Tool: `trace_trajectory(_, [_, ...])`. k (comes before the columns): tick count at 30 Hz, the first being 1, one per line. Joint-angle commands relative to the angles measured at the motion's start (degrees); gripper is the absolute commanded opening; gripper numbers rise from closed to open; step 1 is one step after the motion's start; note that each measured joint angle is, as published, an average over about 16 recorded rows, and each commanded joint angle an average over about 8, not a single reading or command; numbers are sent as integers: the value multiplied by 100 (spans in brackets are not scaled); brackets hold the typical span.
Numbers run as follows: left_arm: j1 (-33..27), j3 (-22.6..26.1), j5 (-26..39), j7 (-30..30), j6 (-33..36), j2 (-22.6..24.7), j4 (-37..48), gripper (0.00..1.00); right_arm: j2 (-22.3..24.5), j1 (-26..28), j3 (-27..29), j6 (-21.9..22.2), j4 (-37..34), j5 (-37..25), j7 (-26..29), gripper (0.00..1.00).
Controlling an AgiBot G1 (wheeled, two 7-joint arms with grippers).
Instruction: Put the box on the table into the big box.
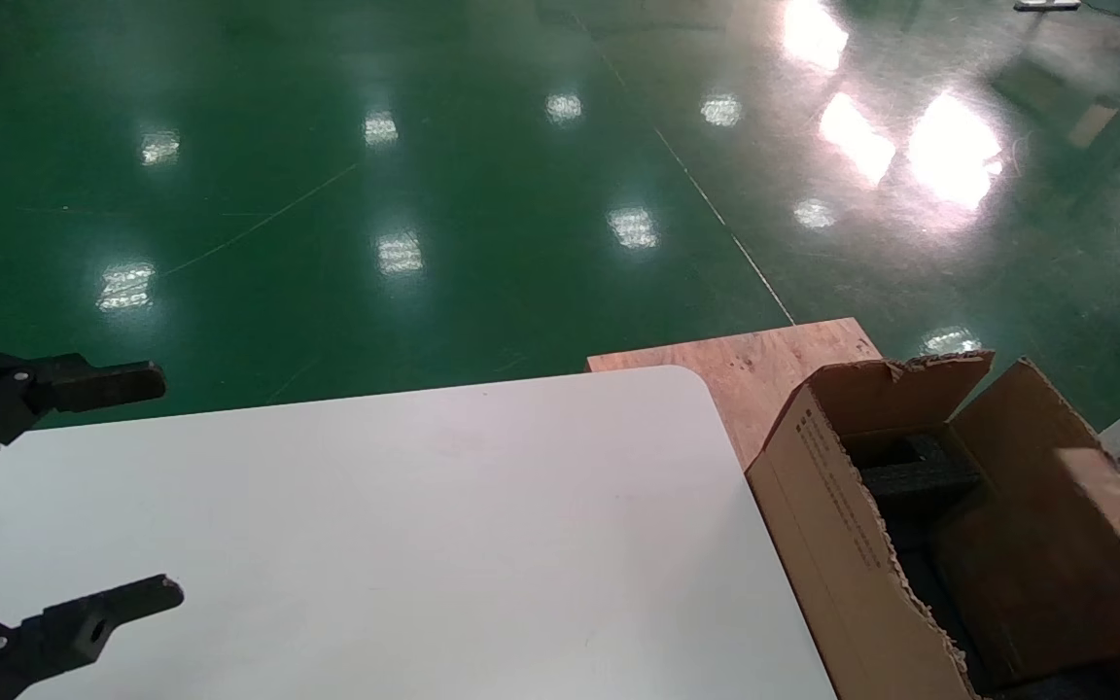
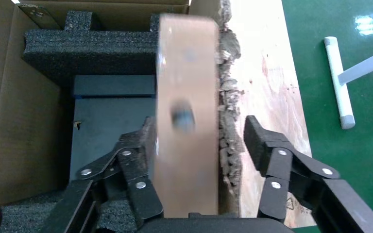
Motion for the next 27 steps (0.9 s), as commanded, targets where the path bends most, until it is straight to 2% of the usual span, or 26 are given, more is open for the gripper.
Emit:
trace_trajectory(1, [0,0,0,0,0,0,0,100,3,-2,5,-2,0,-3,-1,100])
trace_trajectory(14, [0,0,0,0,0,0,0,100,-33,32,21,-42,167,41,-71,100])
trace_trajectory(27, [-1,1,-1,1,0,0,1,100,-323,339,-109,39,1629,594,-530,100])
